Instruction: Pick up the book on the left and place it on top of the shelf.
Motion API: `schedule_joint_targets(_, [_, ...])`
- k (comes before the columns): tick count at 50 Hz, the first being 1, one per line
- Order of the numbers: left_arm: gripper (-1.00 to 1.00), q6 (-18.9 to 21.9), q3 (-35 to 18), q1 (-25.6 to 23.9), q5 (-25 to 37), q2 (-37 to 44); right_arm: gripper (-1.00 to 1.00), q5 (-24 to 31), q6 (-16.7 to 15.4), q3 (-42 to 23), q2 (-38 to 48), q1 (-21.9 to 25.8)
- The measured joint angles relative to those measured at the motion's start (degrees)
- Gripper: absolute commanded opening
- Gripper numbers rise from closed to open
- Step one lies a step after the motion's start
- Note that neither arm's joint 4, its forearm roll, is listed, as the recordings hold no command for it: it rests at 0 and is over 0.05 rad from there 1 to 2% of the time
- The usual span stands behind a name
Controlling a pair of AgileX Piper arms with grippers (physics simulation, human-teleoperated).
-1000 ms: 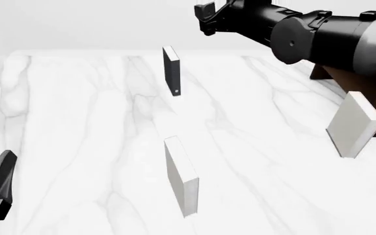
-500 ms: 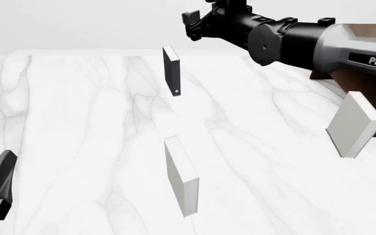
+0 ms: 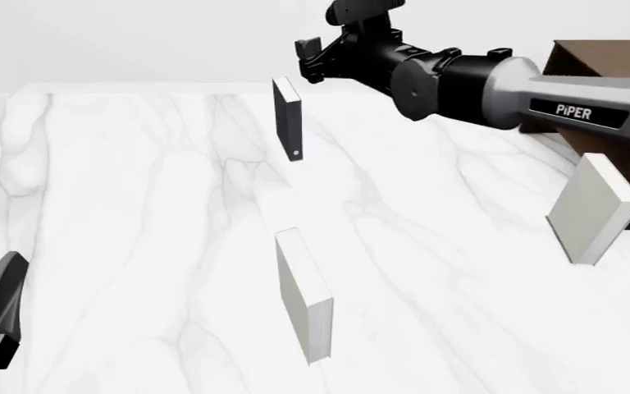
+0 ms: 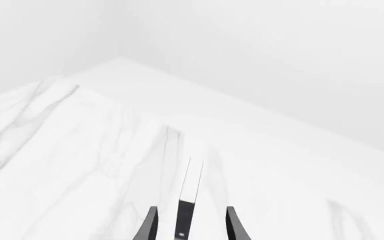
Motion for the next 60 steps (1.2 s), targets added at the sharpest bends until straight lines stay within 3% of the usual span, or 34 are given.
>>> schedule_joint_targets(60, [1.00,0.00,0.00,0.00,0.00,0.00,1.00,0.77,0.63,-12.63,15.92,0.22])
